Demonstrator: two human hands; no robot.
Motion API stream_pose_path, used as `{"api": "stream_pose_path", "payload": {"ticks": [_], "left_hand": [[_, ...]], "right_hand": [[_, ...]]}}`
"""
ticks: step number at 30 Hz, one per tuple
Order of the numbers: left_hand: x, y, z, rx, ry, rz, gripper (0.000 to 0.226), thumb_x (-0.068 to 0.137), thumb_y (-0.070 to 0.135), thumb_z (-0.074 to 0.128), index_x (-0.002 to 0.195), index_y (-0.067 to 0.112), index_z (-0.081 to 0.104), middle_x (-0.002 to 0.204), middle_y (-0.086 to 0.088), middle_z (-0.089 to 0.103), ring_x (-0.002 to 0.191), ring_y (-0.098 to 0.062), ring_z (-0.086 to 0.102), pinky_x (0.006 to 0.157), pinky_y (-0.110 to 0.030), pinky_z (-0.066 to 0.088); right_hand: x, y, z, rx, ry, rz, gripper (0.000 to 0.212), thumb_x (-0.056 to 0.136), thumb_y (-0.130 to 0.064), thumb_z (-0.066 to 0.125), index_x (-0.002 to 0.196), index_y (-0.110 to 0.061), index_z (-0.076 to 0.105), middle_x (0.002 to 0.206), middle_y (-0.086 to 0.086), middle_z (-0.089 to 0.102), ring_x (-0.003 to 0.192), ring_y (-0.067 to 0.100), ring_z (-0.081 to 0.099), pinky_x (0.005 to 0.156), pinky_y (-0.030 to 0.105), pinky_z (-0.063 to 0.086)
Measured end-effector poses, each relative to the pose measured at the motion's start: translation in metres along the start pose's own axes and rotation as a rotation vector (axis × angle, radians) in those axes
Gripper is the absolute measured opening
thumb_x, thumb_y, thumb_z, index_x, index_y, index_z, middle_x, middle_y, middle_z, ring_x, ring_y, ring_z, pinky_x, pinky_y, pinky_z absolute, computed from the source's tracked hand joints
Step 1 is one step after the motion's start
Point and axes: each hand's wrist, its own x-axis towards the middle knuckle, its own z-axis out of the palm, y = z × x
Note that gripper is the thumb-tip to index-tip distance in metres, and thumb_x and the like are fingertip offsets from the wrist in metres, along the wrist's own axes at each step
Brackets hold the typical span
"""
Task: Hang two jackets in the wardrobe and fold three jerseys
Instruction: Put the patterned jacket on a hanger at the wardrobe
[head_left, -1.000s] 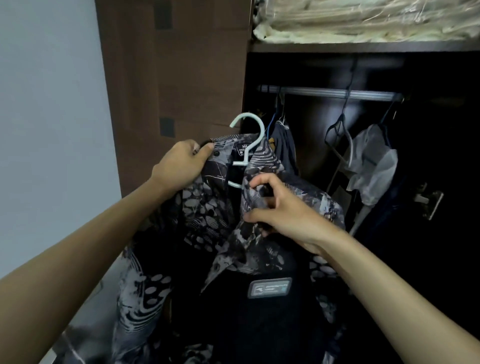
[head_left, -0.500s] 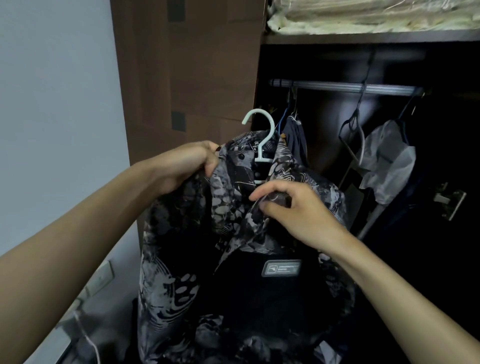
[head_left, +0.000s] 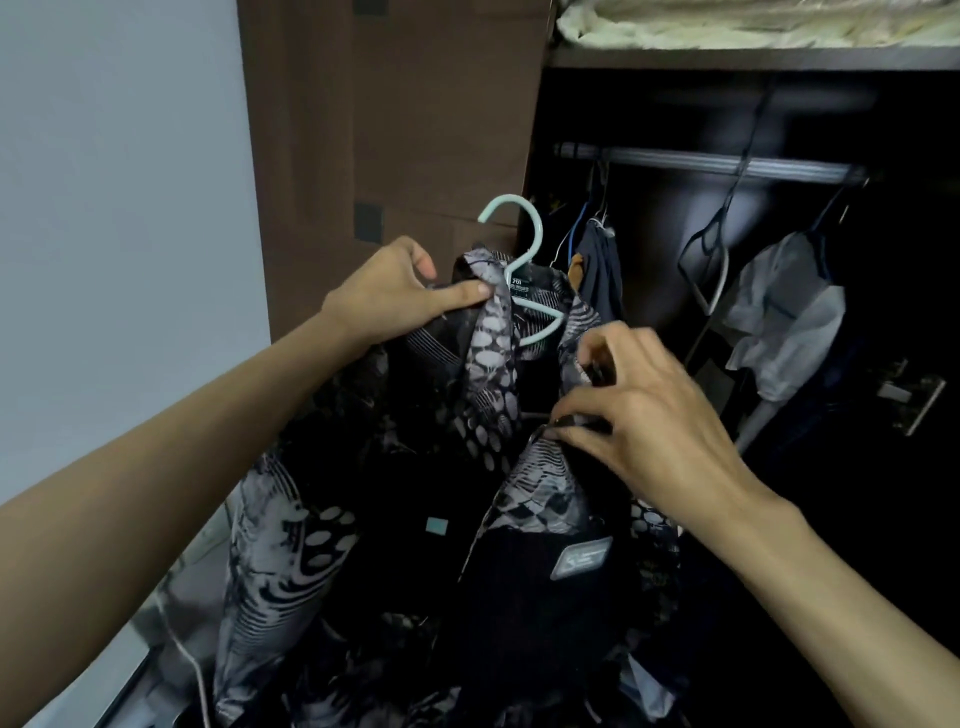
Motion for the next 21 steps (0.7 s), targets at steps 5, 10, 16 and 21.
{"api": "stream_pose_path", "payload": {"ticks": [5, 10, 16, 21], "left_hand": [[0.015, -0.008, 0.001, -0.028, 0.032, -0.043, 0.052, 0.079, 0.063, 0.072, 0.090, 0.018, 0.048, 0.080, 0.002, 0.055, 0.075, -0.013, 0.050, 0.060, -0.031, 0.037], [0.022, -0.008, 0.012, 0.006, 0.046, -0.042, 0.044, 0.085, 0.057, 0.069, 0.092, 0.020, 0.046, 0.083, 0.005, 0.055, 0.082, -0.019, 0.055, 0.077, -0.036, 0.046], [0.024, -0.008, 0.009, 0.107, 0.063, -0.031, 0.045, 0.087, 0.056, 0.066, 0.101, 0.019, 0.044, 0.083, 0.014, 0.045, 0.096, -0.024, 0.054, 0.101, -0.049, 0.046], [0.023, -0.012, 0.009, 0.117, 0.044, -0.017, 0.045, 0.086, 0.056, 0.066, 0.099, 0.020, 0.044, 0.083, 0.013, 0.046, 0.104, -0.029, 0.060, 0.100, -0.049, 0.047]], "right_hand": [[0.001, -0.003, 0.006, -0.008, -0.038, -0.257, 0.018, 0.095, -0.034, 0.064, 0.102, -0.023, 0.077, 0.109, -0.006, 0.073, 0.113, 0.018, 0.066, 0.116, 0.038, 0.037], [0.011, -0.022, 0.014, 0.169, -0.134, -0.187, 0.024, 0.103, -0.028, 0.057, 0.125, -0.028, 0.068, 0.099, -0.021, 0.061, 0.097, 0.006, 0.060, 0.095, 0.028, 0.046], [0.018, -0.037, 0.012, 0.251, -0.291, -0.166, 0.025, 0.104, -0.031, 0.053, 0.125, -0.029, 0.066, 0.101, -0.025, 0.054, 0.100, -0.005, 0.049, 0.097, 0.026, 0.041], [0.023, -0.043, 0.009, 0.232, -0.394, -0.166, 0.027, 0.106, -0.032, 0.050, 0.126, -0.020, 0.062, 0.118, -0.011, 0.061, 0.111, 0.009, 0.058, 0.095, 0.032, 0.049]]}}
